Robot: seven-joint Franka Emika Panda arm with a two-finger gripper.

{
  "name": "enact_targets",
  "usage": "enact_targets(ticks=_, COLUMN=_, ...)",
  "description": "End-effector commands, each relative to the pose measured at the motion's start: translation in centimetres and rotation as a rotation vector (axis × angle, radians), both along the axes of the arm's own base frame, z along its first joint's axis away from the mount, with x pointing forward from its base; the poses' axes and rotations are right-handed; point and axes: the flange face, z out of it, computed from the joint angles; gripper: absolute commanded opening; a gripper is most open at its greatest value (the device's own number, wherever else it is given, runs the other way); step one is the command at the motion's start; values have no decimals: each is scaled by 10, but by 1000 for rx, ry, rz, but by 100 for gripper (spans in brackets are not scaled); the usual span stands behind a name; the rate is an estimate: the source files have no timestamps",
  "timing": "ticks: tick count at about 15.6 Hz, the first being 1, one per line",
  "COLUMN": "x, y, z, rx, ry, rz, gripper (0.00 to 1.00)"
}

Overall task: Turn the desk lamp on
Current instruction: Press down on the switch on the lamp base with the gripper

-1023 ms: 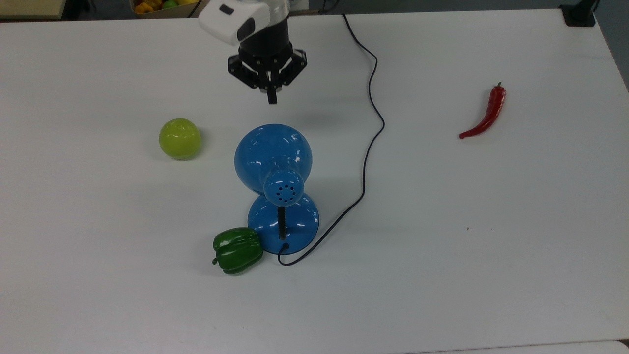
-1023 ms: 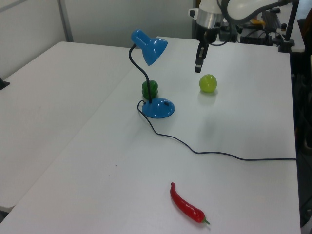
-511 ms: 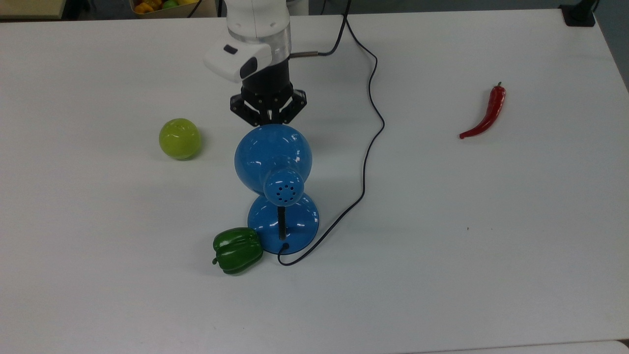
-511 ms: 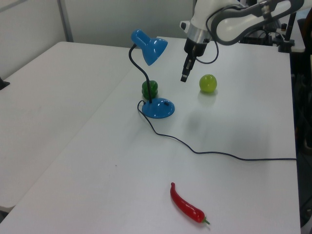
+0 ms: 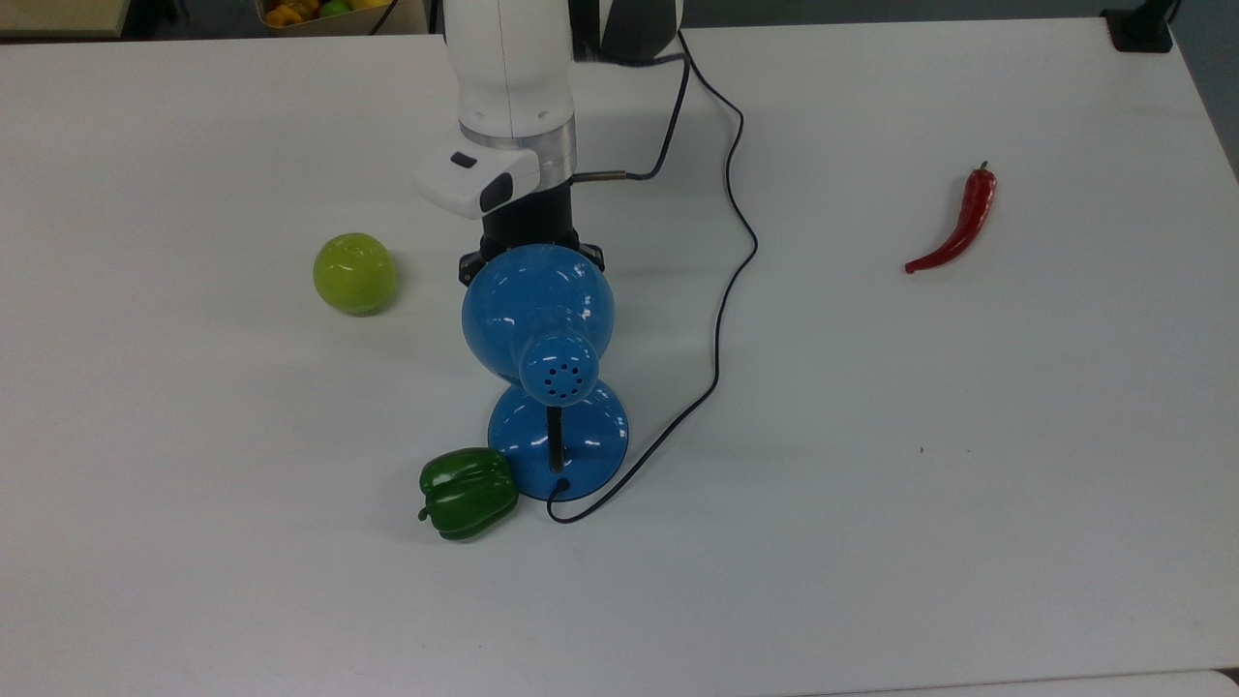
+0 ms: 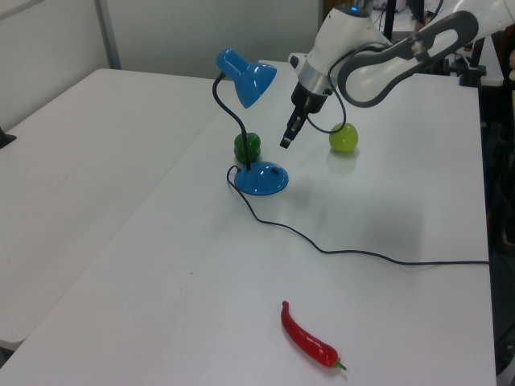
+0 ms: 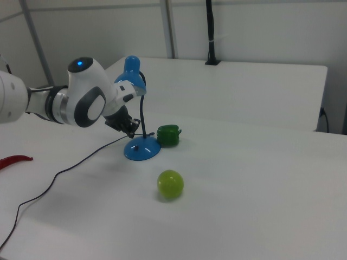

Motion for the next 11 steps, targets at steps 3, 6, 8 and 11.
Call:
enact_targets(ticks=3, x=5, y=4, z=-28, rx=-2, ry=-58, rz=11, gripper=0)
enact_targets(ticks=6, x=8, y=6, z=-40, rx=-2, ry=-72, rz=13, gripper=0)
enact_targets(ticks=8, x=8, y=6, z=-43, rx=-2, ry=-69, rz=13, gripper=0)
enact_targets(ticks=11, x=9, y=10, z=-51, rx=-2, ry=-77, rz=19, gripper=0)
